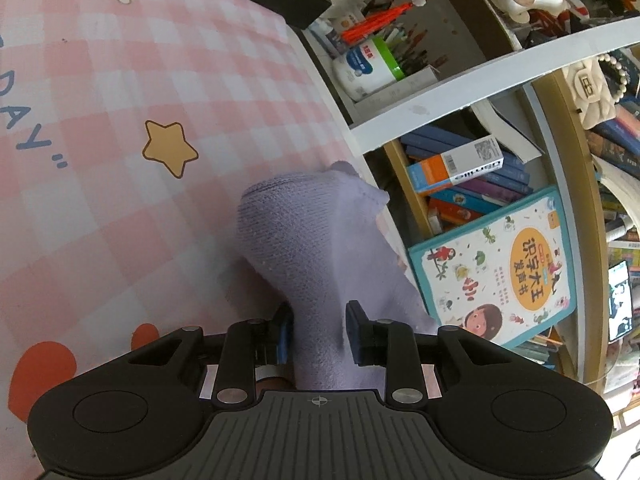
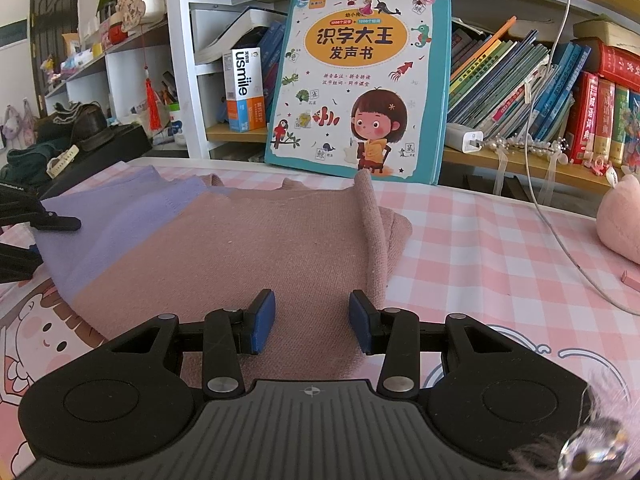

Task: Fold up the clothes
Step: 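Grasp the lavender edge of the folded sweater with the left gripper and lift, then lift the lavender half with the left gripper and carry it over the pink half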

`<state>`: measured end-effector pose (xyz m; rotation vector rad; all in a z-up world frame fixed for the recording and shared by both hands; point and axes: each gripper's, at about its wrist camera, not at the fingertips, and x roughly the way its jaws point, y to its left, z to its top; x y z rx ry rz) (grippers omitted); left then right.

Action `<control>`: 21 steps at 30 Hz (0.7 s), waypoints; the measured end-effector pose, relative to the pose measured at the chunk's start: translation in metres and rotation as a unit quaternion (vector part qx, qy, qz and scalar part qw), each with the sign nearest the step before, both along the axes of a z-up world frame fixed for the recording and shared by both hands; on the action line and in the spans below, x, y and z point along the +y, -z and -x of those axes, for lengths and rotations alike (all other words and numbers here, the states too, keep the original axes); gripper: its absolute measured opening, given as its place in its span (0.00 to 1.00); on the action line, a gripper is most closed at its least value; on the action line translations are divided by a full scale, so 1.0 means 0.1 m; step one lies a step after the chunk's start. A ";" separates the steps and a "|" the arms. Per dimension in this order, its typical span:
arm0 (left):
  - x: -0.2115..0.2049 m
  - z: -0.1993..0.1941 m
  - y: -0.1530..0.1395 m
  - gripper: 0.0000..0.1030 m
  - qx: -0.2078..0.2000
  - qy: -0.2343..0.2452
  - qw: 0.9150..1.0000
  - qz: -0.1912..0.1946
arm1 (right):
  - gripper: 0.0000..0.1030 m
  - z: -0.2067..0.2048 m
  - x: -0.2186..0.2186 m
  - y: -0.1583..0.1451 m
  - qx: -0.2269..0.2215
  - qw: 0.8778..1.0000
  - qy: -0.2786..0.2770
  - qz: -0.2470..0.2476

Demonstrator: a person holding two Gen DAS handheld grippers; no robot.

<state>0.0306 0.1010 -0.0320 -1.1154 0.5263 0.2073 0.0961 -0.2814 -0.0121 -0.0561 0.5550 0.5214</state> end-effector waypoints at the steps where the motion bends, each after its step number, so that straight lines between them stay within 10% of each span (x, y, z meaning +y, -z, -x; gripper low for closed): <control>1: 0.00 -0.01 0.00 0.28 -0.001 0.000 1.000 -0.001 | 0.38 0.00 0.00 0.00 0.000 1.000 0.000 0.000; 14: -0.06 -0.08 -0.07 0.11 -0.001 0.015 0.998 -0.058 | 0.38 0.00 0.02 0.01 0.002 1.000 0.002 -0.003; 18: -0.25 -0.09 -0.47 0.11 -0.048 0.063 0.978 -0.192 | 0.38 0.00 0.02 0.01 0.005 1.000 0.003 -0.010; 21: -0.22 -0.07 -0.65 0.11 -0.075 0.064 0.972 -0.214 | 0.38 0.00 0.04 0.00 0.020 0.999 -0.002 -0.035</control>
